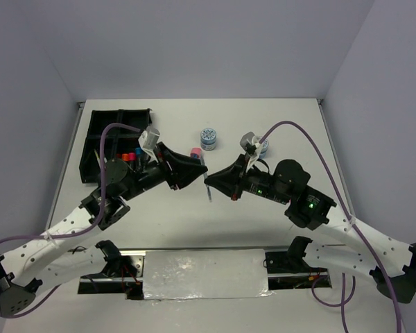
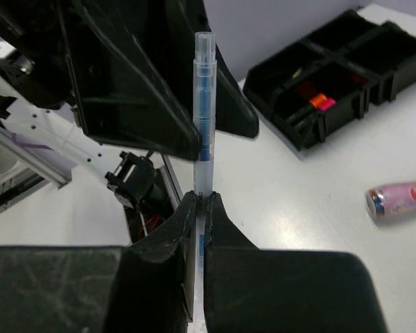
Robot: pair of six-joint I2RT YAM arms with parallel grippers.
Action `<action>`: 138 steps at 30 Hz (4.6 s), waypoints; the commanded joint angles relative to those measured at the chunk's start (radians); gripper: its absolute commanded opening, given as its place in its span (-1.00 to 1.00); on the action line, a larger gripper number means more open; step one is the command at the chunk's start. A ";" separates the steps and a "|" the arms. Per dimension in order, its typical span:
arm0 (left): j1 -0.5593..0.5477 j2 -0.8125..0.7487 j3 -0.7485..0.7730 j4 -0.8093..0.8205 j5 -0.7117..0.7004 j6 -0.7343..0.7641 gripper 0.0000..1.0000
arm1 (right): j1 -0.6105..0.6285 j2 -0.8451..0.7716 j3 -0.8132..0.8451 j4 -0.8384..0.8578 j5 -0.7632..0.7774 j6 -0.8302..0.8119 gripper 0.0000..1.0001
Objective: Sort the stationery into containers
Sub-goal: Close the pen cap on the pen.
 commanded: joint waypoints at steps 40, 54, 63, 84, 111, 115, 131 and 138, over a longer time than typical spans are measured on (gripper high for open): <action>-0.011 -0.002 0.122 -0.075 0.087 0.158 0.99 | 0.006 0.079 0.014 0.241 -0.070 0.018 -1.00; -0.011 0.019 0.257 -0.136 -0.063 0.177 0.43 | 0.004 0.095 -0.003 0.214 -0.107 0.015 -1.00; -0.011 0.042 0.250 -0.136 -0.014 0.149 0.09 | 0.004 0.089 0.014 0.185 -0.088 0.003 -1.00; -0.022 0.016 0.020 -0.143 0.055 0.068 -1.00 | -0.050 0.174 0.339 0.153 -0.056 -0.022 -1.00; -0.129 -0.087 0.248 -0.460 -0.461 0.158 0.37 | 0.056 0.211 0.109 0.248 -0.090 0.021 -1.00; -0.129 -0.064 0.256 -0.466 -0.427 0.137 0.39 | 0.056 0.217 0.117 0.239 -0.053 0.035 -1.00; -0.050 0.120 0.398 -0.700 -0.626 0.167 -1.00 | -0.033 0.266 0.067 0.192 -0.012 0.081 1.00; 0.613 0.512 0.650 -1.021 -0.714 0.330 -1.00 | -0.376 0.141 -0.227 0.201 -0.078 0.247 0.99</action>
